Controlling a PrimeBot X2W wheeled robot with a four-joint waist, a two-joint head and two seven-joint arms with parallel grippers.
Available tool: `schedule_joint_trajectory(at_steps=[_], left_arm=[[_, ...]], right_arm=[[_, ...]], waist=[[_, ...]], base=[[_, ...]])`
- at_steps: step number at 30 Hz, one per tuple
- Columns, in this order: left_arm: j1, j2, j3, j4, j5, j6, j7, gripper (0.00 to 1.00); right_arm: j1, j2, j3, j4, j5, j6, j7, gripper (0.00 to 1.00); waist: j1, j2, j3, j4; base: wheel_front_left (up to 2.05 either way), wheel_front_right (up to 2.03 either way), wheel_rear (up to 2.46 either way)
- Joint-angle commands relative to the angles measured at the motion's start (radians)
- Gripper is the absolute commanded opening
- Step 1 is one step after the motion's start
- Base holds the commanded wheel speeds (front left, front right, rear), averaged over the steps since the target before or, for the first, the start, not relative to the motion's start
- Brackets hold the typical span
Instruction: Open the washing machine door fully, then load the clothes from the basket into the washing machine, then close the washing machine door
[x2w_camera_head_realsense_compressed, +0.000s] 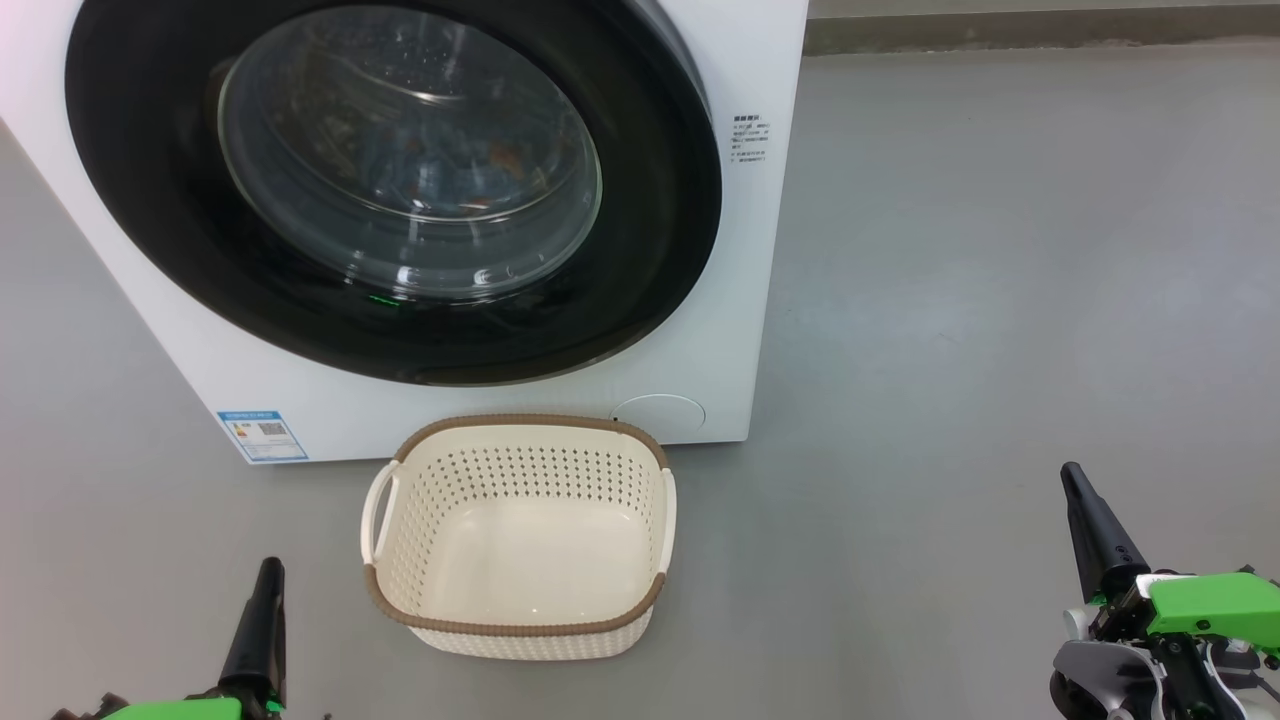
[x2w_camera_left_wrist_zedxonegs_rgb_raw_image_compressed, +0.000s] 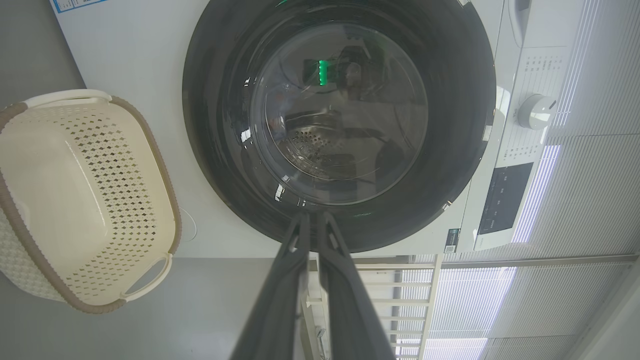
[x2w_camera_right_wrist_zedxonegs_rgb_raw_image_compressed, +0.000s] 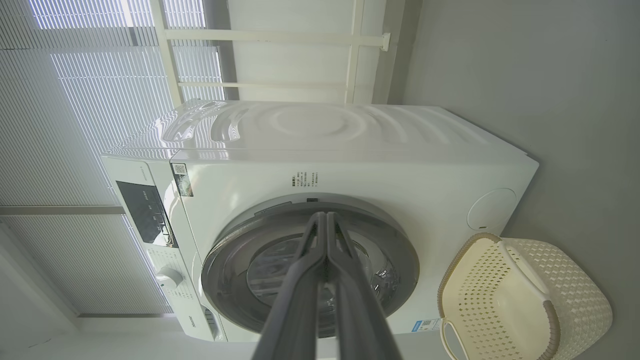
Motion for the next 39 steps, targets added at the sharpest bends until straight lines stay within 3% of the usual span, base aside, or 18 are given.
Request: schedule_joint_trajectory(at_steps=[1,39], left_arm=[[-0.043,0.008,0.034,-0.032,-0.008,0.000,0.007,0.00],[-0.043,0.008,0.034,-0.032,-0.008,0.000,0.007,0.00]], right_arm=[[-0.018,-0.010,0.020,-0.028,0.001,0.003,0.005,0.00],[-0.018,-0.008,0.018,-0.028,-0.001,0.003,0.007,0.00]], waist=[[0.0000,0.0000,0.000,0.000],[0.0000,0.0000,0.000,0.000]], base=[[0.00,0.00,0.00],[0.00,0.00,0.00]])
